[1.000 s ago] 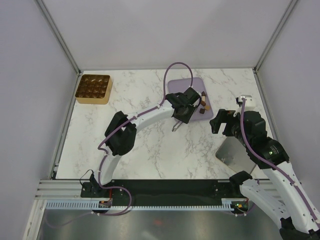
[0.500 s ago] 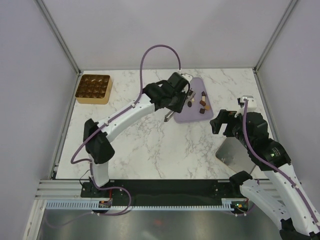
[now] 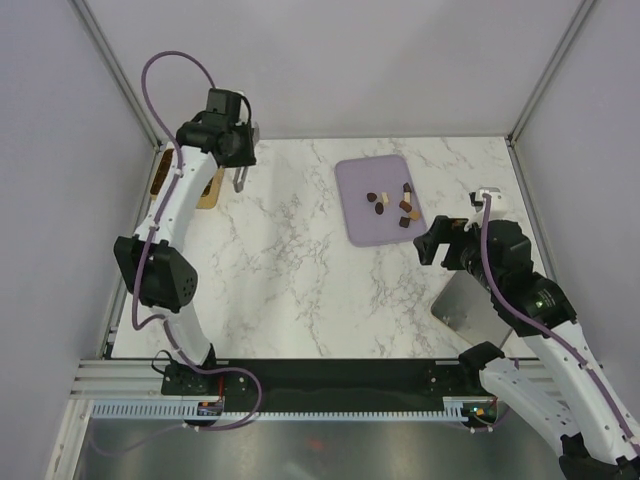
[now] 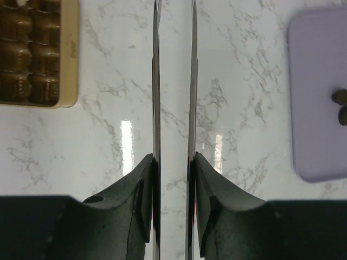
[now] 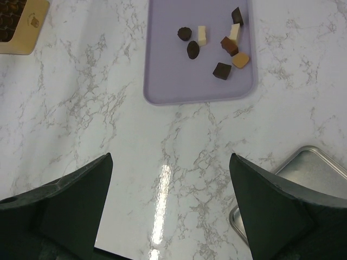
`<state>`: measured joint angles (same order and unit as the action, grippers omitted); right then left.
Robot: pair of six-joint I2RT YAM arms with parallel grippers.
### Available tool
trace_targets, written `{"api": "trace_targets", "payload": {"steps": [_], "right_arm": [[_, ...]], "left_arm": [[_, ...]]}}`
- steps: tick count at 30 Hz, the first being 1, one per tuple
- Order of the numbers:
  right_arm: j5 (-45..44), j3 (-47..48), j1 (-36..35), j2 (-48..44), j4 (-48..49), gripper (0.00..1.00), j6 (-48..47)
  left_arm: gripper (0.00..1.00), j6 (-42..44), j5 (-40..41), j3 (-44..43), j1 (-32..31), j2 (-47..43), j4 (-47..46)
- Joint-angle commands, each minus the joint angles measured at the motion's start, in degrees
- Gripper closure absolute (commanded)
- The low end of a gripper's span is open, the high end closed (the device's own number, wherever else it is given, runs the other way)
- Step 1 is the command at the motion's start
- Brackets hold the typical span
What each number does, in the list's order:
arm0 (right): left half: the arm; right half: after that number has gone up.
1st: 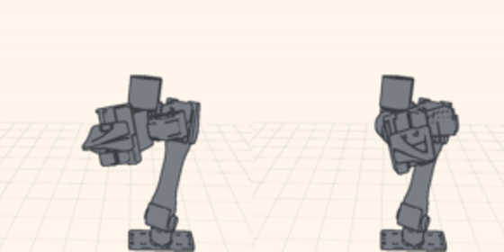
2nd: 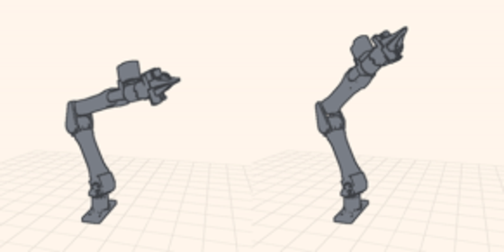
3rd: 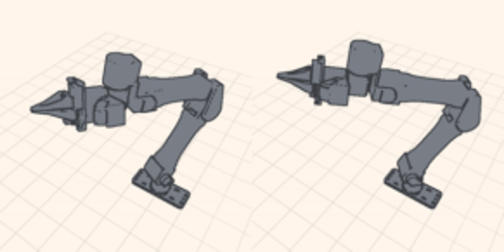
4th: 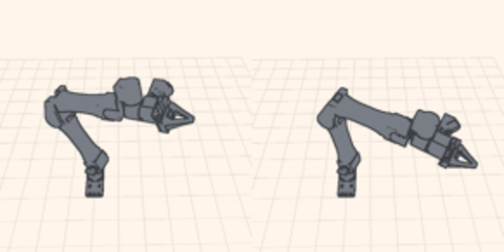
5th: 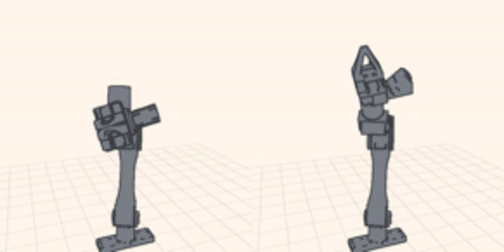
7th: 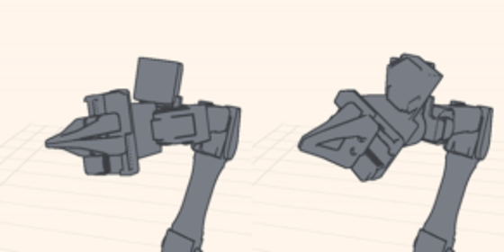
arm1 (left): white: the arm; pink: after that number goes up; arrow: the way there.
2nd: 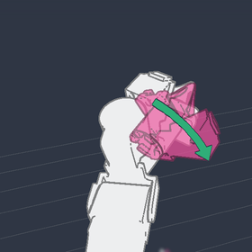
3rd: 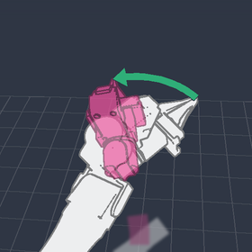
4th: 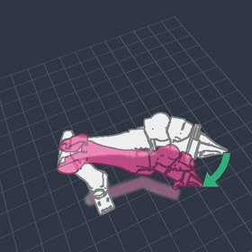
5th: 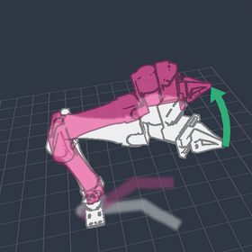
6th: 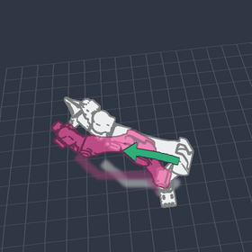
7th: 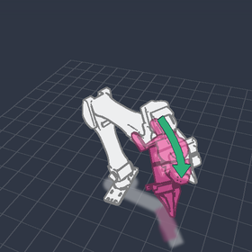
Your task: Pack the chocolate
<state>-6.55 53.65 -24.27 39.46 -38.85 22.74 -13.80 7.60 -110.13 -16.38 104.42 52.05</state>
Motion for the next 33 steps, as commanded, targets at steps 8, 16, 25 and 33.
{"api": "trace_targets", "payload": {"steps": [8, 16, 25, 33], "right_arm": [[1.4, -0.9, -0.2, 2.5, 4.3, 0.03, -0.2], [1.6, 0.1, -0.1, 3.2, 5.0, 0.02, -0.3], [-0.5, -0.3, -0.2, 3.8, 5.5, 0.03, -1.1], [-0.6, -0.7, -0.2, 5.0, 6.4, 0.02, -1.4]], "left_arm": [[0.63, 2.5, -2.3, -8.2, 15.1, 7.5, 0.6], [0.63, 4.0, -1.7, -14.5, 18.6, 15.5, -0.2], [0.63, 3.8, 0.8, -16.3, 18.8, 20.7, -1.6], [0.63, 3.4, 1.4, -13.8, 18.8, 21.2, -2.6]]}}
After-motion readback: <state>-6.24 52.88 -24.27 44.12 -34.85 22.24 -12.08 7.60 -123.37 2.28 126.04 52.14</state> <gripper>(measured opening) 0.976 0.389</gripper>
